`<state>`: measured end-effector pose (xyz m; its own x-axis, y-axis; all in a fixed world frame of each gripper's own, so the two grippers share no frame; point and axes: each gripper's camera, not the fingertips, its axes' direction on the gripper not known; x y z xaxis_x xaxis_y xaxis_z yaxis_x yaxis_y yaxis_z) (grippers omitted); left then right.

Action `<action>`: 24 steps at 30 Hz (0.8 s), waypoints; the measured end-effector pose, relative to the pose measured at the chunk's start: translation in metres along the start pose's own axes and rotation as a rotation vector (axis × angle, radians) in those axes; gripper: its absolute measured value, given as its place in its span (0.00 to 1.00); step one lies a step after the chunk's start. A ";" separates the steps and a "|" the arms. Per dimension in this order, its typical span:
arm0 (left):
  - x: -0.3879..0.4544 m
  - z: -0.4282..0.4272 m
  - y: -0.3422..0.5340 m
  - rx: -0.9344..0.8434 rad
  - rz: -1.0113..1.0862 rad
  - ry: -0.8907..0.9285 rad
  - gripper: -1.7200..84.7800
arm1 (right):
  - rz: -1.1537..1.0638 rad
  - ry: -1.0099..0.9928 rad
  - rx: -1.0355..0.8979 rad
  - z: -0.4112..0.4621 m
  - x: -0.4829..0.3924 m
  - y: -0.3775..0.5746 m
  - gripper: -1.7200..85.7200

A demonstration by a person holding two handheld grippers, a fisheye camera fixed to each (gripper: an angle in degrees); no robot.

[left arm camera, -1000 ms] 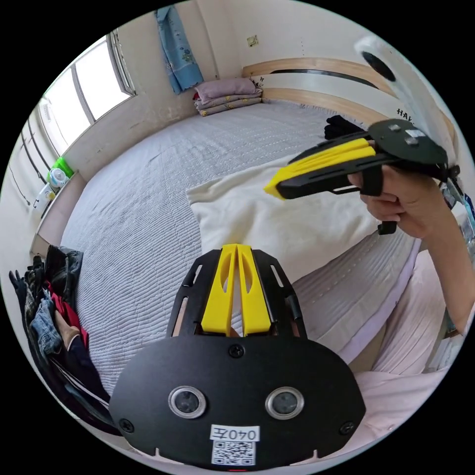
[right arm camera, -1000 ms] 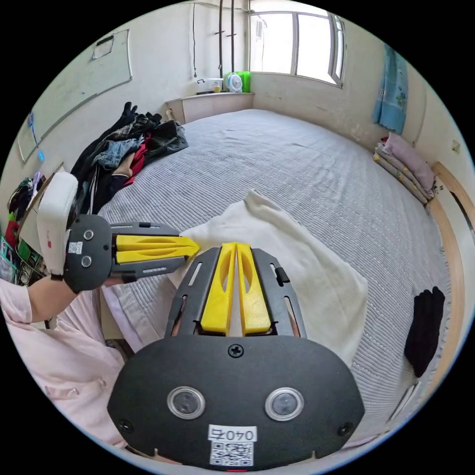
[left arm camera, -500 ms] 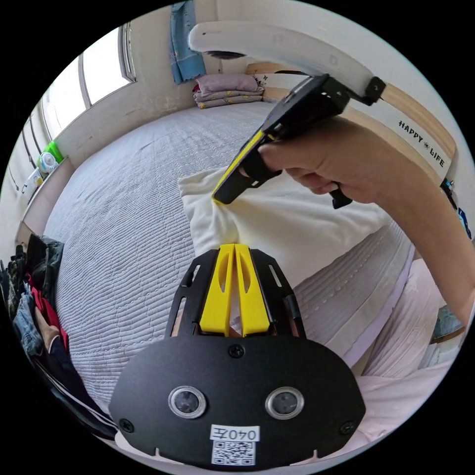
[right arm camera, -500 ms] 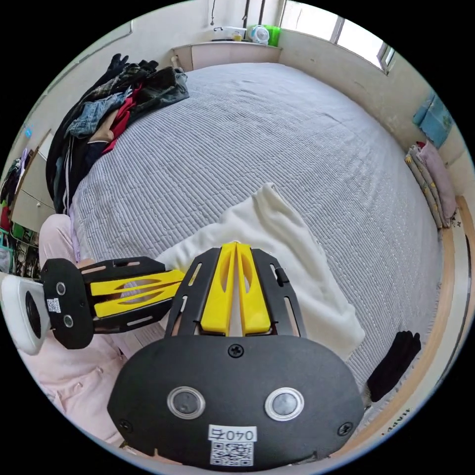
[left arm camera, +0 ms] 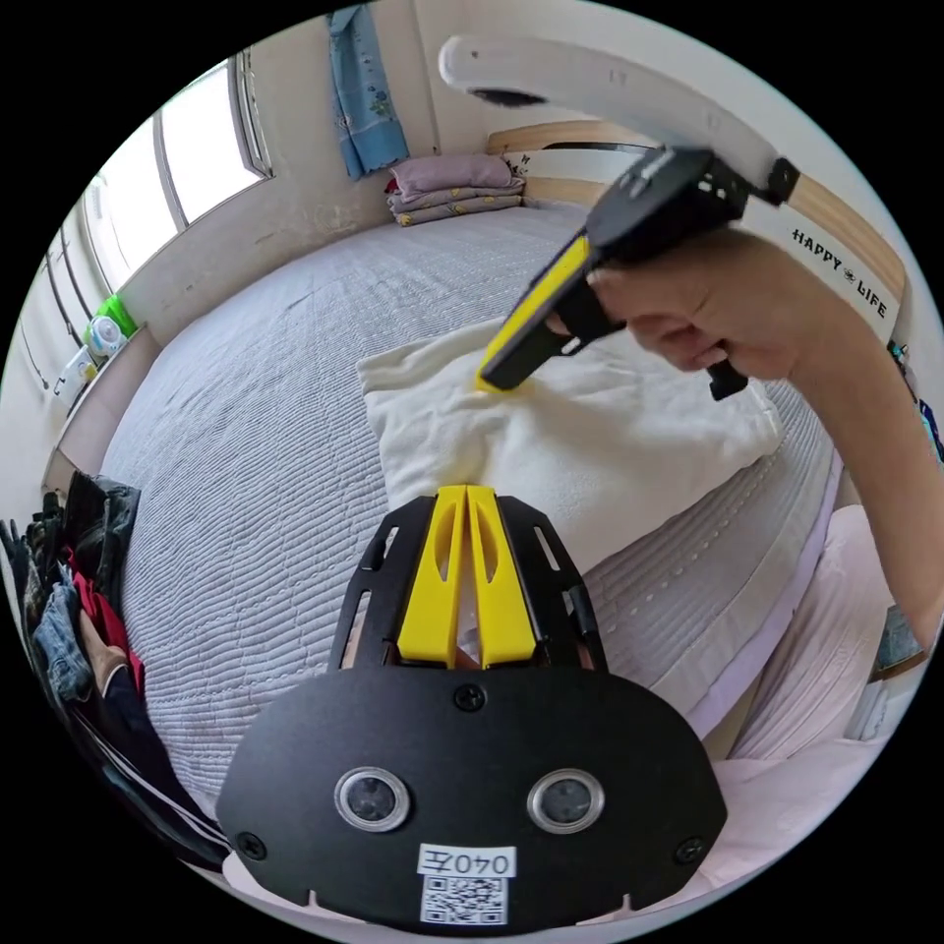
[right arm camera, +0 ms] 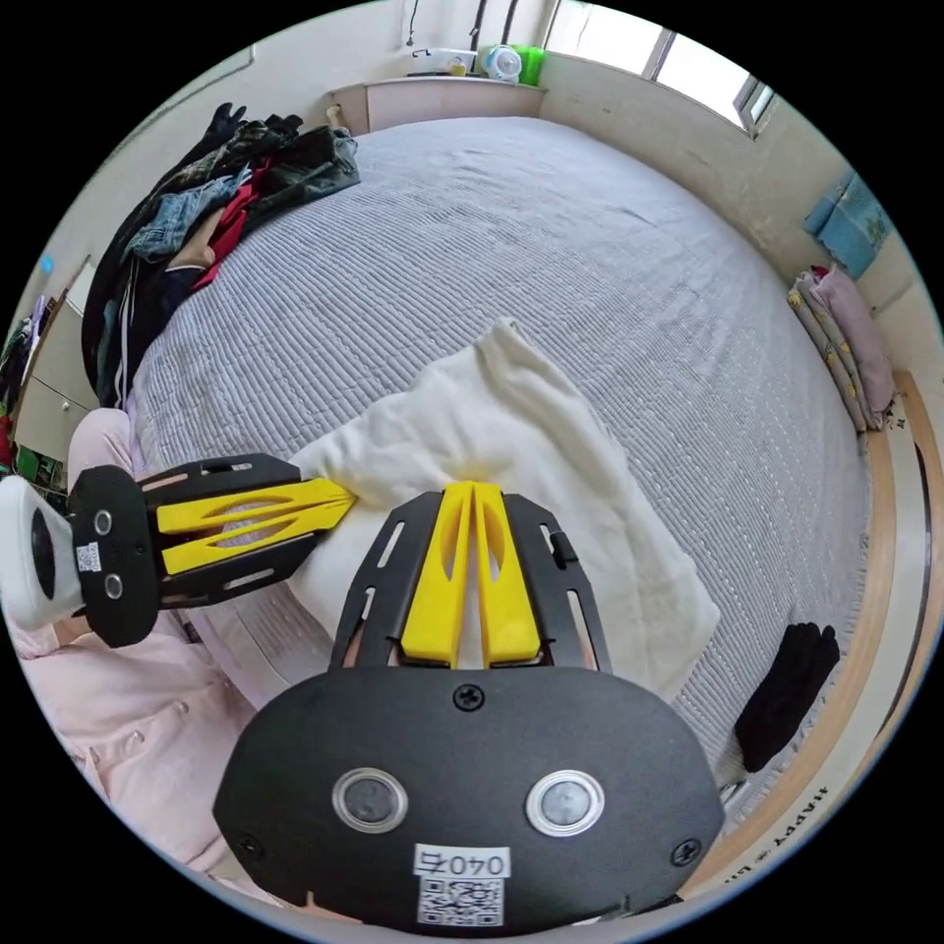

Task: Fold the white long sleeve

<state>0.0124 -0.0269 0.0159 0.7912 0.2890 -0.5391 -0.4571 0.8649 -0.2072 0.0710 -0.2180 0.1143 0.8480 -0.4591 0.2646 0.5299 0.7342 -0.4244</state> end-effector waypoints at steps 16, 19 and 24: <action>-0.015 0.000 -0.001 0.031 0.054 -0.029 0.01 | 0.077 -0.018 0.144 0.014 0.033 -0.065 0.01; -0.038 0.011 -0.001 0.002 0.009 0.056 0.01 | 0.140 0.075 0.013 0.060 0.053 -0.081 0.01; -0.065 0.017 -0.013 -0.021 0.025 0.100 0.01 | 0.116 0.004 0.014 0.053 0.073 -0.071 0.01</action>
<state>-0.0261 -0.0503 0.0675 0.7357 0.2669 -0.6225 -0.4849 0.8492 -0.2091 0.0953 -0.2766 0.2097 0.9038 -0.3722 0.2111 0.4279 0.7894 -0.4402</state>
